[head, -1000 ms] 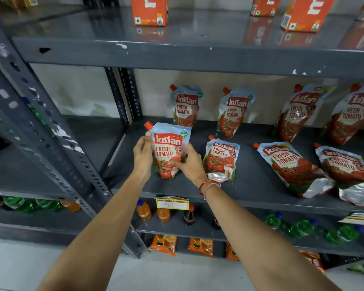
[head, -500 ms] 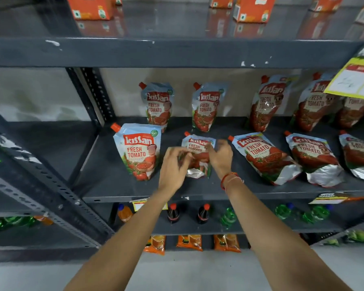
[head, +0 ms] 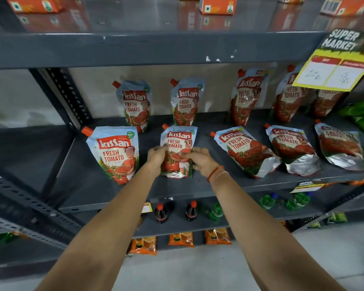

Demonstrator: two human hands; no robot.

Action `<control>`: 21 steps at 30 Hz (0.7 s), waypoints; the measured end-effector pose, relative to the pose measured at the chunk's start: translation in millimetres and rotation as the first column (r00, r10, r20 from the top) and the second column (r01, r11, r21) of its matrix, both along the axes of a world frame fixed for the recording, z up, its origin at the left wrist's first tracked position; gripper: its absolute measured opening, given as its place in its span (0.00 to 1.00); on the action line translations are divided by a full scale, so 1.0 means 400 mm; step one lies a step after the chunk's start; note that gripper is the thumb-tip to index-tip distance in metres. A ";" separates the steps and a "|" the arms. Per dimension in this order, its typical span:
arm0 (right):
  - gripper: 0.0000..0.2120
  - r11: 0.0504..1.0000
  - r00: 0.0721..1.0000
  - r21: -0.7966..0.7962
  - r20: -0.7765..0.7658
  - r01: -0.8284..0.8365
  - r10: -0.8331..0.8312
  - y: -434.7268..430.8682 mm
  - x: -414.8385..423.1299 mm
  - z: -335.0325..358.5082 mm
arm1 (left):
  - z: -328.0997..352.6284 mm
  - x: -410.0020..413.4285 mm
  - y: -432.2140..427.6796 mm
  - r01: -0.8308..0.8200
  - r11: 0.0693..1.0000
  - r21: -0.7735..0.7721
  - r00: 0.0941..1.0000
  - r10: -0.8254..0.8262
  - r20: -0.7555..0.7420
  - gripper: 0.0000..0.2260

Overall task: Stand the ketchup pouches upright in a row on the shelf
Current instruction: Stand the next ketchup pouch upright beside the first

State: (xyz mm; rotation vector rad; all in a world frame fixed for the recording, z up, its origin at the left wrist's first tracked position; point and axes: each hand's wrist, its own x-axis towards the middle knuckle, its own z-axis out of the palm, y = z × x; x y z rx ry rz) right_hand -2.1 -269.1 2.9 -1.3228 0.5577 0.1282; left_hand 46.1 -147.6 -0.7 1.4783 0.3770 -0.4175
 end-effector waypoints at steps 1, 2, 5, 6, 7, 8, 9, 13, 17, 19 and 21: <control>0.20 0.999 0.999 -0.033 0.033 -0.011 0.012 -0.007 -0.002 0.004 | 0.004 -0.006 0.004 -0.005 0.999 -0.037 0.998 0.007 0.057 0.11; 0.21 0.998 0.997 -0.059 0.077 -0.017 0.021 -0.014 -0.001 0.006 | 0.009 -0.009 0.006 -0.006 0.998 -0.060 0.992 0.013 0.122 0.09; 0.22 0.990 0.975 -0.139 0.219 -0.008 0.039 -0.024 0.002 0.020 | 0.033 -0.025 0.017 0.009 0.995 -0.102 0.957 0.021 0.290 0.08; 0.22 0.986 0.964 -0.168 0.260 -0.012 0.056 -0.026 -0.001 0.025 | 0.037 -0.029 0.022 0.024 0.994 -0.103 0.942 0.012 0.336 0.08; 0.22 0.979 0.951 -0.202 0.298 -0.017 0.078 -0.028 -0.005 0.026 | 0.041 -0.035 0.027 0.038 0.993 -0.111 0.928 0.006 0.373 0.09; 0.21 0.972 0.939 -0.234 0.329 -0.020 0.098 -0.029 -0.007 0.022 | 0.038 -0.037 0.034 0.046 0.993 -0.110 0.915 0.002 0.404 0.10; 0.20 0.962 0.933 -0.272 0.340 -0.019 0.115 -0.028 -0.012 0.021 | 0.034 -0.041 0.041 0.048 0.992 -0.112 0.903 0.005 0.431 0.10; 0.18 0.936 0.922 -0.352 0.365 0.009 0.129 -0.018 -0.026 -0.001 | 0.016 -0.073 0.053 0.042 0.989 -0.145 0.865 0.036 0.500 0.08; 0.17 0.920 0.917 -0.390 0.358 -0.023 0.174 -0.008 -0.046 -0.013 | -0.013 -0.095 0.073 0.051 0.997 -0.059 0.826 -0.009 0.563 0.06; 0.17 0.906 0.922 -0.421 0.337 -0.034 0.191 -0.007 -0.053 -0.022 | -0.019 -0.109 0.078 0.054 0.998 0.018 0.825 -0.055 0.562 0.08; 0.20 0.876 0.929 -0.481 0.305 -0.039 0.209 -0.005 -0.069 -0.030 | -0.029 -0.129 0.076 0.021 0.995 0.097 0.825 -0.072 0.561 0.12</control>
